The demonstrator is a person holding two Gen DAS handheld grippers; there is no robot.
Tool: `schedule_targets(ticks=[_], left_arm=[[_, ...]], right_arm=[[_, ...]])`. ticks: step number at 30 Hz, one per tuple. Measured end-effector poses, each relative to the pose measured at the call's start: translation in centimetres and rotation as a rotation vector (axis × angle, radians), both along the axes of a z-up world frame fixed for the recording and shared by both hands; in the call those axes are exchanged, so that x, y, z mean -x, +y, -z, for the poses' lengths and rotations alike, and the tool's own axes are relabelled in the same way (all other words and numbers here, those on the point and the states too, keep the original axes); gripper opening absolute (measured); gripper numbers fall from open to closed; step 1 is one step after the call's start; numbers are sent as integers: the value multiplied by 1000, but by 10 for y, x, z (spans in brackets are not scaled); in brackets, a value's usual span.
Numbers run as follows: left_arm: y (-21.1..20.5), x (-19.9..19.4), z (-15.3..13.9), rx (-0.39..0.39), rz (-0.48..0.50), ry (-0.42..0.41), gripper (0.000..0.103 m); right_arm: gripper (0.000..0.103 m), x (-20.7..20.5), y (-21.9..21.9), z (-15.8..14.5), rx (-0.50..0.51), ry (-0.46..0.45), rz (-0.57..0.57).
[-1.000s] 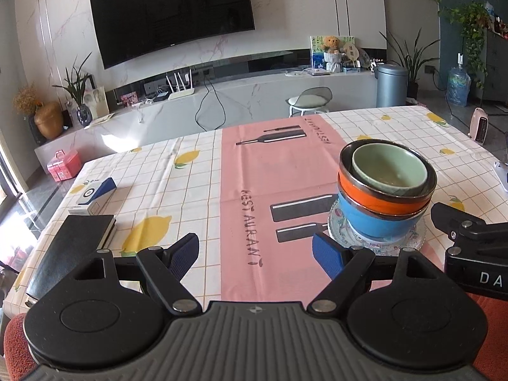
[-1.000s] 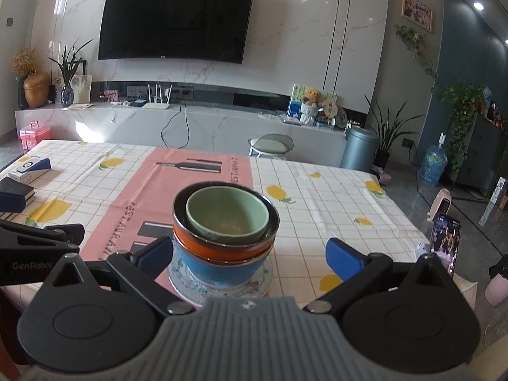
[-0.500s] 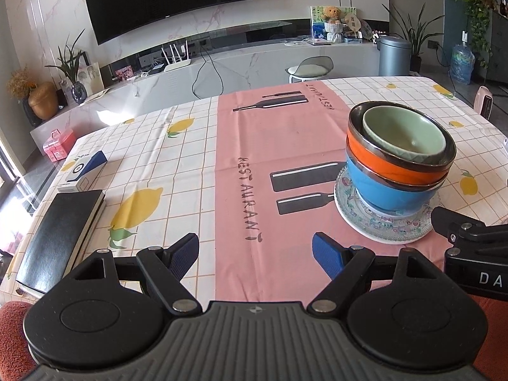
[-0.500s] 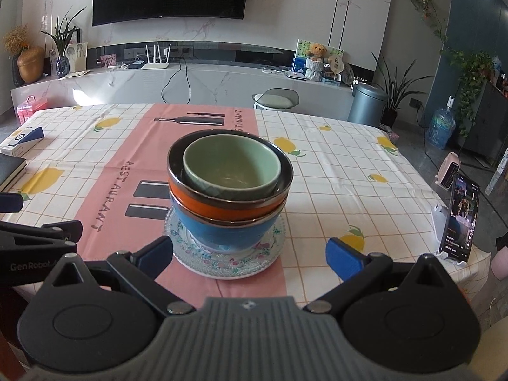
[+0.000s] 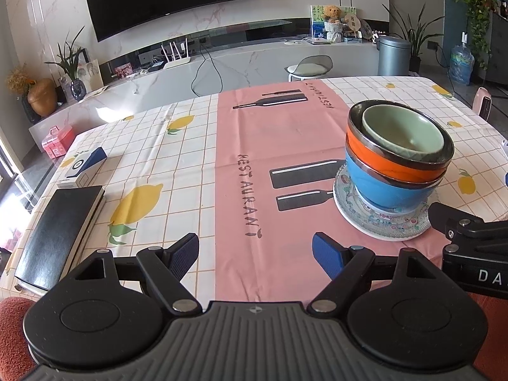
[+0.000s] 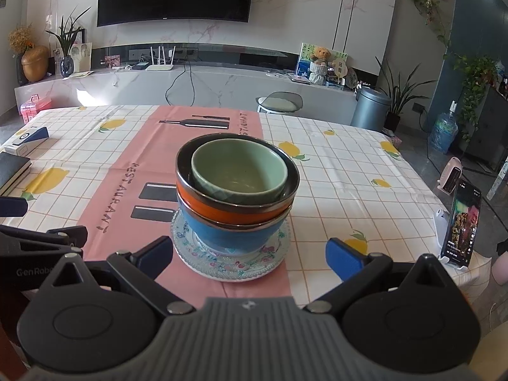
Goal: Organize plates and bowls
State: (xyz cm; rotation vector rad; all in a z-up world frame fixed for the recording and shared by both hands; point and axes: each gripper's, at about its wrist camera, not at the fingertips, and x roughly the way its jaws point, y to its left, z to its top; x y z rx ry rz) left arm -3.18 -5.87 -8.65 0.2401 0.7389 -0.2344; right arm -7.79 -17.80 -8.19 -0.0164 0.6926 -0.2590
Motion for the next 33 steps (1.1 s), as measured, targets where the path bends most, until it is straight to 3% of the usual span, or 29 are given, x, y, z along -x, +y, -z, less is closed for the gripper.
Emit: schedule_targets(ticks=[33], left_arm=[[2, 2, -4, 2, 6, -8, 95]], right_arm=[[100, -2, 5, 0, 3, 14, -10]])
